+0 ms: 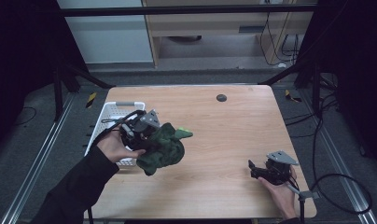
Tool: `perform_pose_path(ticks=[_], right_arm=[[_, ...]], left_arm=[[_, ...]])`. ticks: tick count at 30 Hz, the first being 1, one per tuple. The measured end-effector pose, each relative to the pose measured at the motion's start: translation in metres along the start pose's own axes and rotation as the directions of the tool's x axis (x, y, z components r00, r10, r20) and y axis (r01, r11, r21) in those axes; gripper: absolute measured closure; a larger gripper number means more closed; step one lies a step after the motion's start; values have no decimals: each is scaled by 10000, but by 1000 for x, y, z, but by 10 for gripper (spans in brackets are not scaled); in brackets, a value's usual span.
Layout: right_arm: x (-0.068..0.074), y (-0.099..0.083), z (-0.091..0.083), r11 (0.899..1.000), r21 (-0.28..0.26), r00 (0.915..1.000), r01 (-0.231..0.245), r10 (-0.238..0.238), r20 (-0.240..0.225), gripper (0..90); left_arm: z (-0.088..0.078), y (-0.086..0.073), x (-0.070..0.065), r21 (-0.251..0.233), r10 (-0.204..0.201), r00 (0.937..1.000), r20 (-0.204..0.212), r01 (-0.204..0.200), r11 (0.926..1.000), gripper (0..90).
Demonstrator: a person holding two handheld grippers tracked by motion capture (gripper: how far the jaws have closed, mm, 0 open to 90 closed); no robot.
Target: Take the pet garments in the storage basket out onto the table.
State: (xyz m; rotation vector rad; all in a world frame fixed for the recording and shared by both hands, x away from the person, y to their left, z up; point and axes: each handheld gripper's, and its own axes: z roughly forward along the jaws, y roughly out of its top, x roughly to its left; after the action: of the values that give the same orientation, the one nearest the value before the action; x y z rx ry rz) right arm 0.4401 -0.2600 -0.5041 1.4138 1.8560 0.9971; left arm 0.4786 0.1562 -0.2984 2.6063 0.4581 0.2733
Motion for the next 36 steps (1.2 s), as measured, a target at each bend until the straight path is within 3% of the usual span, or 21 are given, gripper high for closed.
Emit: perform_pose_path(ticks=[13, 36], right_arm=[[0, 0, 0, 10000, 31, 10000, -15, 15, -26, 63], [0, 0, 1, 10000, 49, 10000, 7, -7, -59, 63]], left_arm=[[24, 10, -11, 405, 589, 9964, 613, -614, 9973, 696], [57, 23, -28, 1094, 1482, 9771, 1528, -1658, 9801, 695]])
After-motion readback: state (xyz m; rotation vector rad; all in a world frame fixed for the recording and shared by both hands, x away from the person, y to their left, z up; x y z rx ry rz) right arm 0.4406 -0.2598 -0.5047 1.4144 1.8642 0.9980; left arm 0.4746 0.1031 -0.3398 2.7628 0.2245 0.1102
